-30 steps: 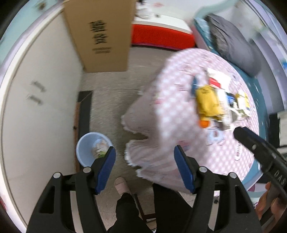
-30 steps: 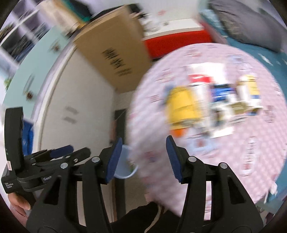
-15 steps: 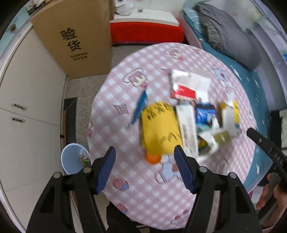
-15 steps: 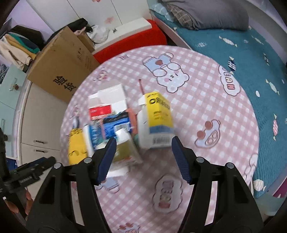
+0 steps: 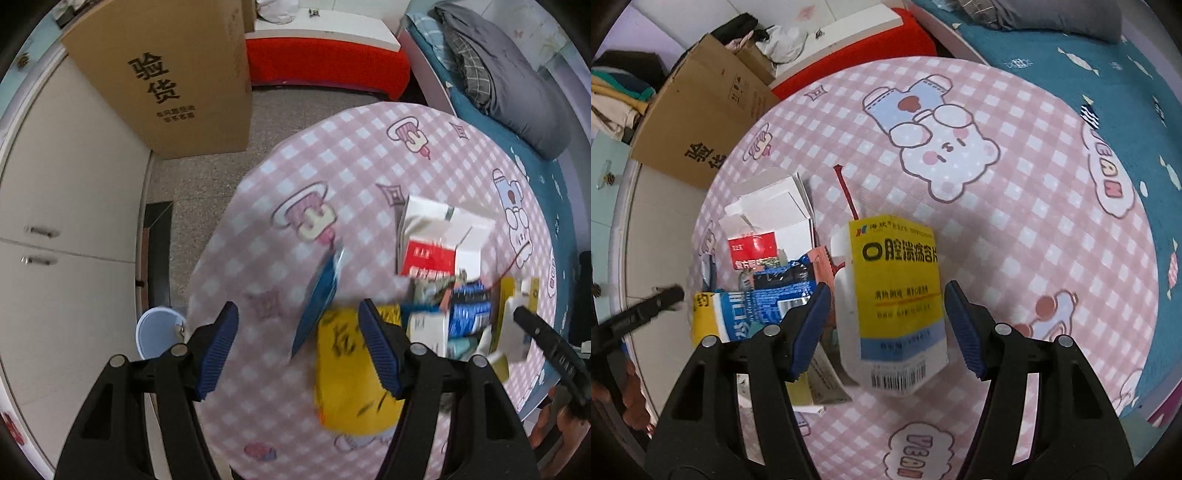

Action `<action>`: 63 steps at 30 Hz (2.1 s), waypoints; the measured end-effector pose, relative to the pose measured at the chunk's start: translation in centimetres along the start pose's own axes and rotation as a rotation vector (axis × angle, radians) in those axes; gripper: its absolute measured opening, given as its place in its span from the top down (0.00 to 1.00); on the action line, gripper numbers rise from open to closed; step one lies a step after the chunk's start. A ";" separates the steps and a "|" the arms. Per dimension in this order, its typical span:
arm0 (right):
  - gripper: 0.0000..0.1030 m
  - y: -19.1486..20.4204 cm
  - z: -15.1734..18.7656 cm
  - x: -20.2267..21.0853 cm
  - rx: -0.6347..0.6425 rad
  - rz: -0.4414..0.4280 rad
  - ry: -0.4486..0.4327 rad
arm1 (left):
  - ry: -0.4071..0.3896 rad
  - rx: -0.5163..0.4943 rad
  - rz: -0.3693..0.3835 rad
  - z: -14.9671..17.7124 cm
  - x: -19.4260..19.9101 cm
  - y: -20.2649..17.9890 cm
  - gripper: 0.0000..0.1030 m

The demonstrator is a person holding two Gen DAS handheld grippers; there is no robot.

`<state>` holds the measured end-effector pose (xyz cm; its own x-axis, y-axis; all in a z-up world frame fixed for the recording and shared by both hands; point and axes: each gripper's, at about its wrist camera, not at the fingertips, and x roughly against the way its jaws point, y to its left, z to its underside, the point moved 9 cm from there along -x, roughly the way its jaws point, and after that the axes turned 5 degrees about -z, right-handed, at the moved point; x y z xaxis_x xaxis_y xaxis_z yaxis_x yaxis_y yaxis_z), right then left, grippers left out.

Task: Collect trash
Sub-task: 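Grasp the yellow-white medicine box with the right tool while the left tool grasps the blue pen, then carry both items to the bin while the right tool opens, dropping the medicine box in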

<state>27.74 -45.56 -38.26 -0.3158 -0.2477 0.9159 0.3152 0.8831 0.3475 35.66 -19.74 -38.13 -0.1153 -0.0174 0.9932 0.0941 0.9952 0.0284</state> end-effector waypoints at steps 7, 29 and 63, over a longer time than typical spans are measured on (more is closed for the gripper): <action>0.53 -0.3 -0.7 -1.0 0.026 0.014 0.018 | 0.103 -0.065 -0.019 -1.1 -4.5 -1.5 0.60; 0.58 13.7 0.1 10.9 0.227 0.026 -0.284 | -0.132 0.018 0.079 1.6 6.3 9.9 0.89; 0.35 50.2 29.3 -2.9 0.595 -0.231 0.074 | -0.109 0.302 0.038 23.7 8.8 42.0 0.89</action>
<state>18.19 11.13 -29.36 -0.2472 -0.4657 0.8497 -0.3109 0.8687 0.3856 15.13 24.23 -30.92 -0.2237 0.0148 0.9746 -0.1957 0.9789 -0.0598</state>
